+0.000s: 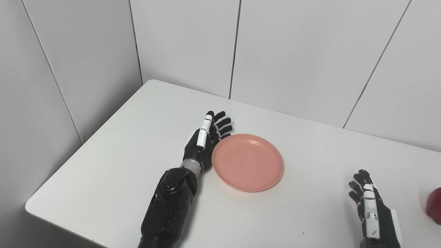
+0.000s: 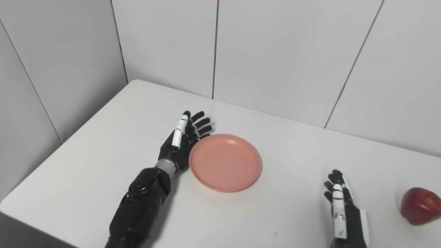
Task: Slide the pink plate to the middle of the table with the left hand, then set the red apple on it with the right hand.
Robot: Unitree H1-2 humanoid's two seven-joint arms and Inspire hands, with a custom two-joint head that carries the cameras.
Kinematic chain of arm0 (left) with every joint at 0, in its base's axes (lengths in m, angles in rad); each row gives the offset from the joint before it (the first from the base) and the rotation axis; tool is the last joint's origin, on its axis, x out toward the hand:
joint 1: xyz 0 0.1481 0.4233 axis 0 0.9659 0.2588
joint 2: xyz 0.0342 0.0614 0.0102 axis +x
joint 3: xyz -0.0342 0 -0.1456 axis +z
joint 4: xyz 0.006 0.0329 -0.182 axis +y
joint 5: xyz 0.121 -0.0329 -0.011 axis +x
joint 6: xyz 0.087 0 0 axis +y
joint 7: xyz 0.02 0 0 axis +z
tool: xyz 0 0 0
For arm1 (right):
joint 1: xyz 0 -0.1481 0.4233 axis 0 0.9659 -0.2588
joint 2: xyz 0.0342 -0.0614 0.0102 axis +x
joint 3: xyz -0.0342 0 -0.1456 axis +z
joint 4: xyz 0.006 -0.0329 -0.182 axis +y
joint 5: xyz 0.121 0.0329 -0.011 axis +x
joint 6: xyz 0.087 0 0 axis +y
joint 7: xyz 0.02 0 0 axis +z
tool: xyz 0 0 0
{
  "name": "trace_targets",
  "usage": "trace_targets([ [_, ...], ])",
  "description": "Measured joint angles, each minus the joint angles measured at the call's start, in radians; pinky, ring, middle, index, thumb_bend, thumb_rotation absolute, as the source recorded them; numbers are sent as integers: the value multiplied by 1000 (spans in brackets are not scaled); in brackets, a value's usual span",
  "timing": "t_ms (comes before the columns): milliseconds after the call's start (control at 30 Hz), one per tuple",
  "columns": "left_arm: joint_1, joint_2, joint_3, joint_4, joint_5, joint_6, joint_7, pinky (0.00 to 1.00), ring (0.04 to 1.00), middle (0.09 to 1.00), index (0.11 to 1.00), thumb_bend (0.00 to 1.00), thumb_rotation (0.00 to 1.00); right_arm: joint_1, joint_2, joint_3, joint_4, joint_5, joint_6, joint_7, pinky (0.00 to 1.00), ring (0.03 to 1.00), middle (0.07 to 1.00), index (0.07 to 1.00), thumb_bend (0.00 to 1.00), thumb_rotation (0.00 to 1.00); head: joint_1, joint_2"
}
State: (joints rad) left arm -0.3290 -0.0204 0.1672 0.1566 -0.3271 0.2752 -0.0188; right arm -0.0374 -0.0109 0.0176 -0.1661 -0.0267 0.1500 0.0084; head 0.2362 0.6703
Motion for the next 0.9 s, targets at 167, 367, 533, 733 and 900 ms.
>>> trace_targets([
  [167, 3, -15, -17, -16, 12, 16, 22, 841, 856, 865, 852, 386, 1000, 0, 0, 5, -2, -25, 0, -3, 878, 878, 898, 891, 204, 1000, -20, 9],
  [367, 22, -47, -37, -52, 28, 35, 39, 846, 856, 864, 852, 387, 1000, -4, 4, 7, -24, -46, 1, -11, 880, 875, 896, 892, 210, 1000, -52, 24],
  [533, 25, -68, -38, -63, 33, 47, 55, 849, 856, 862, 849, 387, 1000, -3, 6, 16, -28, -74, 3, -19, 869, 865, 888, 884, 212, 1000, -78, 37],
  [733, 31, -81, -55, -80, 54, 63, 69, 852, 863, 869, 853, 399, 1000, -3, 14, 24, -36, -103, 8, -24, 855, 851, 876, 874, 226, 1000, -113, 52],
  [900, 48, -110, -82, -113, 75, 92, 81, 850, 861, 866, 849, 393, 1000, -4, 23, 32, -51, -126, 9, -28, 840, 845, 867, 865, 228, 1000, -144, 63],
])
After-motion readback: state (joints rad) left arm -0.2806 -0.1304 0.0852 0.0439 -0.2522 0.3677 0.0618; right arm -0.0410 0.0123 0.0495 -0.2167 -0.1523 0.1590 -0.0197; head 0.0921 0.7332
